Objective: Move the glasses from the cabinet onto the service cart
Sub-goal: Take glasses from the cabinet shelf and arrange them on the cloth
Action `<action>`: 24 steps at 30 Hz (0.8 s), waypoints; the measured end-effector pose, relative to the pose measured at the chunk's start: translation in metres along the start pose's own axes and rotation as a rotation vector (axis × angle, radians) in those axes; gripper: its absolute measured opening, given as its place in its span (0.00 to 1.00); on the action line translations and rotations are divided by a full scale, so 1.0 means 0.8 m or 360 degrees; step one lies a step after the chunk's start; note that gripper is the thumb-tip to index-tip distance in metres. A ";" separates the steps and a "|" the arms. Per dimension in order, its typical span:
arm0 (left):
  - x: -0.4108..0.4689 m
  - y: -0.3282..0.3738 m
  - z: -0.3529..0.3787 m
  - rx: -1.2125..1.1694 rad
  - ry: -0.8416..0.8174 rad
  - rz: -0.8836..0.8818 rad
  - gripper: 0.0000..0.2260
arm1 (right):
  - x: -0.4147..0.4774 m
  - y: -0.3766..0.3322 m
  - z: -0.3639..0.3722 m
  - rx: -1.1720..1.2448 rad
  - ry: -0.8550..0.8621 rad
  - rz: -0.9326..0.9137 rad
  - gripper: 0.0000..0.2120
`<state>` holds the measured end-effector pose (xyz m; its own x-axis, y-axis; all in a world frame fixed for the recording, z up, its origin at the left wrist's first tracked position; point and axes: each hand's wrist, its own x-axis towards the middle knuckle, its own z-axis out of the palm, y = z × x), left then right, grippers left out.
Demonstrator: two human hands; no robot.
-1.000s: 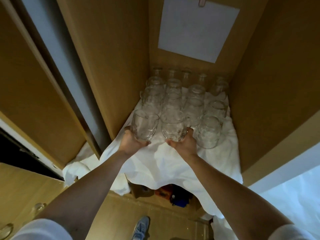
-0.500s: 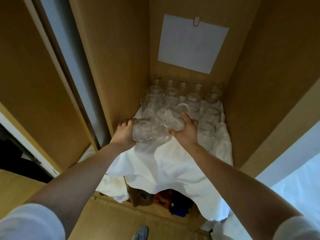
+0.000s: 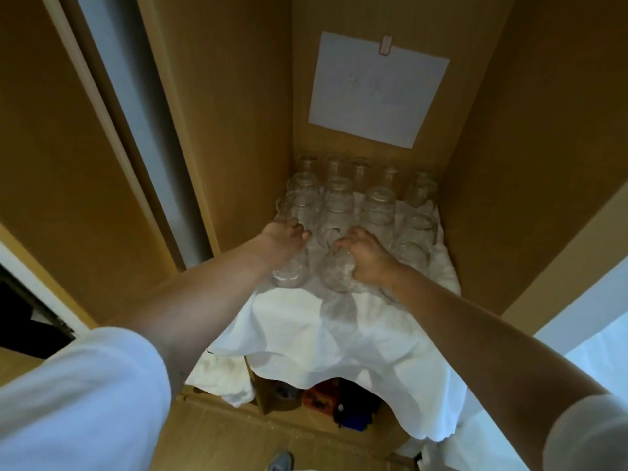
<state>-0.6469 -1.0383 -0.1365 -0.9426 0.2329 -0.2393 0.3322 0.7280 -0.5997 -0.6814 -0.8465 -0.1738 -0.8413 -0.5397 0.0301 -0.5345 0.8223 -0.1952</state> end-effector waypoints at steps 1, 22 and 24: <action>0.005 0.006 0.002 -0.0004 -0.0006 0.0028 0.25 | 0.000 -0.004 0.000 -0.0004 -0.0025 -0.0038 0.34; 0.000 0.059 0.135 -0.2752 0.0184 -0.0662 0.40 | -0.010 -0.017 0.138 0.1362 0.0689 0.0778 0.52; 0.005 0.057 0.140 -0.2895 0.0214 -0.0731 0.40 | -0.009 -0.017 0.140 0.1326 0.0729 0.0784 0.52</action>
<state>-0.6319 -1.0763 -0.2505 -0.9618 -0.1766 -0.2092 -0.2662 0.4242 0.8656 -0.6593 -0.8739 -0.2812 -0.9922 0.0796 0.0963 -0.0498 0.4553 -0.8889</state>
